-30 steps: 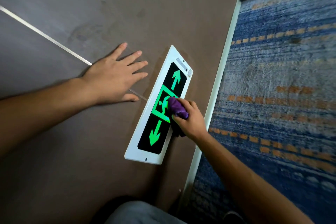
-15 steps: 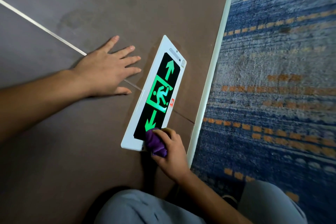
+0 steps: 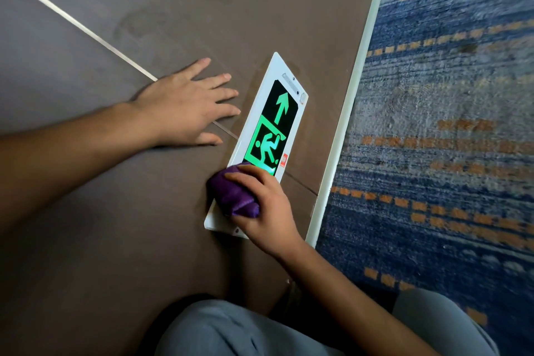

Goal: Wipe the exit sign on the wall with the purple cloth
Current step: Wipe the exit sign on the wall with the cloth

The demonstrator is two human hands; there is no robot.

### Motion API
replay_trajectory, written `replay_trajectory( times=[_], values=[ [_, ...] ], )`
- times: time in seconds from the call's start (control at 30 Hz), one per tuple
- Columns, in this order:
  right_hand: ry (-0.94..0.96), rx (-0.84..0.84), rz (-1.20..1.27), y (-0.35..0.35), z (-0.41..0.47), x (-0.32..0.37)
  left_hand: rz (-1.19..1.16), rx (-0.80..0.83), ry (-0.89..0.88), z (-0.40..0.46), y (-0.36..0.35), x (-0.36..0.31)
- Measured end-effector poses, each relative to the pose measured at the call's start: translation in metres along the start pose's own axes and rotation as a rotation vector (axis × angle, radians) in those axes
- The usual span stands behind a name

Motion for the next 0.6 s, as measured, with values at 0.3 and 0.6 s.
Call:
replay_trajectory(
  times=[0.3, 0.6],
  values=[
    [-0.073, 0.073, -0.087, -0.021, -0.062, -0.037, -0.023, 0.018, 0.010, -0.002, 0.002, 0.000],
    [-0.347, 0.030, -0.062, 0.037, -0.053, -0.091, -0.047, 0.029, 0.020, -0.003, 0.006, -0.001]
  ],
)
Point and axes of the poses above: each hand's wrist, its own z-axis towards the middle knuckle, its own y-axis out of the back of the hand, x = y × z, the point moved 5 cm from there along z, towards the middle knuckle, and after that the axes turned 14 degrees about y, right-handed, at the moved point
